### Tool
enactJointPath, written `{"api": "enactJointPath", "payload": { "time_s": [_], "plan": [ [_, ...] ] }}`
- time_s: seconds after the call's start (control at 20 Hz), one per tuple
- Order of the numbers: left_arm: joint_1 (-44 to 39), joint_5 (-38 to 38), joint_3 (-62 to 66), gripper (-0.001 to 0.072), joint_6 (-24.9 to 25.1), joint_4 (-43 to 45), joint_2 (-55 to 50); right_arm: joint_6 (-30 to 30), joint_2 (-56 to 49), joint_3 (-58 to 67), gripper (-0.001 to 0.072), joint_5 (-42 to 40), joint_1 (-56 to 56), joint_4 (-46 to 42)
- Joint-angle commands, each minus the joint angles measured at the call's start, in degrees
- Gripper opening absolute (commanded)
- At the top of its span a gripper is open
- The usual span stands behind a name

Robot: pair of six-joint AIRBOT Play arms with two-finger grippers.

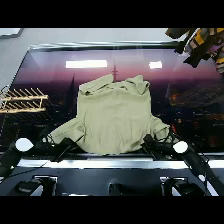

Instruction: Fold the clothes and pants, and hang the long-sleeved shirts on hangers.

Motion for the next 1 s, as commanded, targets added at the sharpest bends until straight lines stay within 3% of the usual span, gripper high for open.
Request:
{"api": "enactJointPath", "payload": {
  "time_s": [0.0,0.25,0.7,0.75,0.8,0.85,0.95],
  "plan": [
    [-5.7,3.78,-1.95,0.0696,-2.93,-0.04,-1.01,1.66,2.25,0.04,0.0033,2.78,0.28,-2.01],
    [-10.69,14.58,-1.92,0.0695,-3.45,-5.31,-4.07,2.23,5.99,0.04,0.0033,5.68,0.28,-2.21],
    [-17.81,24.9,-1.9,0.0666,-3.48,-12.31,-12.48,5.22,9.27,0.04,0.0038,10.97,0.28,-3.41],
    [-17.92,25.68,-1.9,0.0583,-3.48,-13.05,-12.96,5.42,9.4,0.04,0.0038,11.23,0.28,-3.41],
    [-17.99,26.25,-1.88,0.0353,-3.48,-13.31,-13.33,5.42,9.38,0.04,0.0038,11.45,0.28,-3.32],
    [-17.99,26.14,-1.88,0.0042,-3.48,-13.31,-13.42,5.4,9.38,0.04,0.0038,11.76,0.28,-3.3],
    [-17.79,24.63,-1.49,0.002,-3.48,-13.27,-13.33,5.44,9.4,0.07,0.0038,12.61,0.28,-3.37]
  ]
}}
